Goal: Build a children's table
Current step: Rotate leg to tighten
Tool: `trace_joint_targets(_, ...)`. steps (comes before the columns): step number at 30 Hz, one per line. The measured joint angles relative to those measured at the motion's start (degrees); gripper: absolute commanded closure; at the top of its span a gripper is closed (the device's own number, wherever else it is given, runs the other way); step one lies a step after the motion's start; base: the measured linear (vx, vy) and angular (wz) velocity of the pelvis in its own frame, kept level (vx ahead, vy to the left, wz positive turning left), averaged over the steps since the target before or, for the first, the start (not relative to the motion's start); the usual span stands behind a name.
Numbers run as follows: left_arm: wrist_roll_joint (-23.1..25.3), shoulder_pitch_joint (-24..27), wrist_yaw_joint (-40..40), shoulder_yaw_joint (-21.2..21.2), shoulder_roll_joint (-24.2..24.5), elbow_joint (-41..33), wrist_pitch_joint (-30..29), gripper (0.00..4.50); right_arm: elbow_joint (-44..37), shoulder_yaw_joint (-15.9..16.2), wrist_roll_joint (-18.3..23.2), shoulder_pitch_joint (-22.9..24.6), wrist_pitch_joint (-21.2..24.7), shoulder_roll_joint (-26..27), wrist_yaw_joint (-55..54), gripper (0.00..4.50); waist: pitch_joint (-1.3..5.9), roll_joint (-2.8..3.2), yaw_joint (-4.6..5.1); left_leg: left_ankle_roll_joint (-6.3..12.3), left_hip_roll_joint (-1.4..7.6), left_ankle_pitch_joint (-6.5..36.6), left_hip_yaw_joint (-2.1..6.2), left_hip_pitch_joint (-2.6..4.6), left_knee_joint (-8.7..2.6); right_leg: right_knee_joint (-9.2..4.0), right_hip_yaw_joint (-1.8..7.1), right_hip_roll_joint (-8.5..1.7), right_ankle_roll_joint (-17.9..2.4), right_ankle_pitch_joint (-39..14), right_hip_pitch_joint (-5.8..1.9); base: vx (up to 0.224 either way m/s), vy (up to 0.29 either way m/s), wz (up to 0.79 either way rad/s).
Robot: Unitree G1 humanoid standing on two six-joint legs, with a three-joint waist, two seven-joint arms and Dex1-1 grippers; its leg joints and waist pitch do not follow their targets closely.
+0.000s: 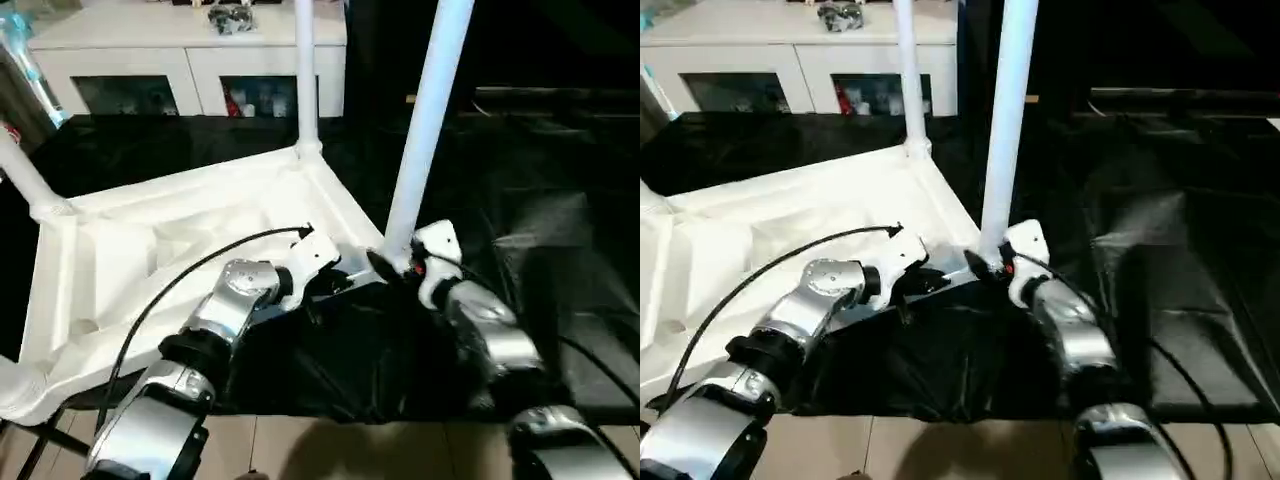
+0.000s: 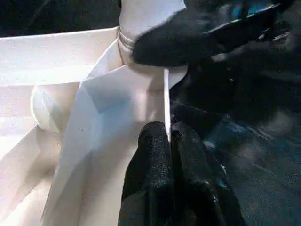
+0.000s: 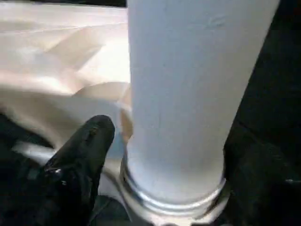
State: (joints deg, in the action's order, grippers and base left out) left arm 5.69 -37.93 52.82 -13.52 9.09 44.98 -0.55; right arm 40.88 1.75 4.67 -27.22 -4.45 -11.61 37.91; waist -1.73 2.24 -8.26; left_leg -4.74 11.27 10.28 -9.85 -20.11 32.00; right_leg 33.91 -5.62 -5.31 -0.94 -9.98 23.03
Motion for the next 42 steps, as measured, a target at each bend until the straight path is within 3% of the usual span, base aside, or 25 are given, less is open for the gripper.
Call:
trace_joint_targets(7, -1.65, 1.5, 8.71, -0.86, 3.73, -1.61, 2.4, 4.5, -3.2, 2.7, 1.88, 3.33, -1.99, -5.81, 14.91, 0.8, -0.04, -0.04, -0.31, 0.0, 0.02, 0.0, 0.0, -0.07, 0.12, 0.02, -0.02, 0.0, 0.03, -0.04, 0.03, 0.0, 0.0, 0.0)
trace_joint_targets(9, -2.05, 2.1, 13.02, -1.32, 4.91, -2.55, 3.5, 4.5, -6.25, 4.08, 2.44, 5.32, -2.66, -9.53, 22.02, 0.8, -0.11, -0.13, -0.7, 0.05, 0.02, 0.03, 0.0, -0.11, 0.17, -0.01, -0.02, -0.01, 0.17, -0.12, 0.01, 0.0, 0.0, 0.0)
trace_joint_targets(14, -2.7, 2.35, 18.17, -1.89, 6.28, -3.27, 4.21, 4.5, -8.17, 4.93, 4.34, 6.13, -2.1, -11.13, 29.01, 0.8, -0.26, -0.35, -1.35, 0.06, 0.04, 0.03, 0.0, -0.21, 0.22, 0.01, -0.02, -0.01, -0.07, 0.02, 0.06, 0.0, 0.0, 0.0)
trace_joint_targets(22, -3.69, 2.36, 21.38, -2.57, 7.55, -3.58, 4.75, 4.5, -9.41, 5.58, 5.68, 6.51, -1.03, -11.48, 32.76, 0.8, -0.35, -0.5, -1.7, 0.12, 0.05, 0.07, 0.0, -0.34, 0.3, 0.01, -0.03, -0.01, -0.07, 0.02, 0.13, 0.0, 0.0, 0.0)
trace_joint_targets(33, -3.84, 2.64, 22.72, -2.57, 8.1, -3.97, 4.81, 4.5, -9.74, 5.56, 6.7, 6.52, 1.17, -11.51, 33.74, 1.7, -0.4, -0.58, -1.72, 0.12, 0.05, 0.07, 0.0, -0.34, 0.32, 0.03, -0.03, -0.01, -0.07, 0.02, 0.13, 0.0, 0.0, 0.0)
trace_joint_targets(42, -3.6, 2.66, 22.34, -2.62, 7.81, -3.69, 5.58, 4.5, -11.47, 5.26, 6.7, 7.91, 1.52, -11.52, 32.83, 1.8, -0.39, -0.56, -2.06, 0.12, 0.05, 0.07, 0.01, -0.33, 0.35, 0.05, -0.03, -0.01, -0.07, 0.03, 0.12, 0.0, 0.0, 0.0)
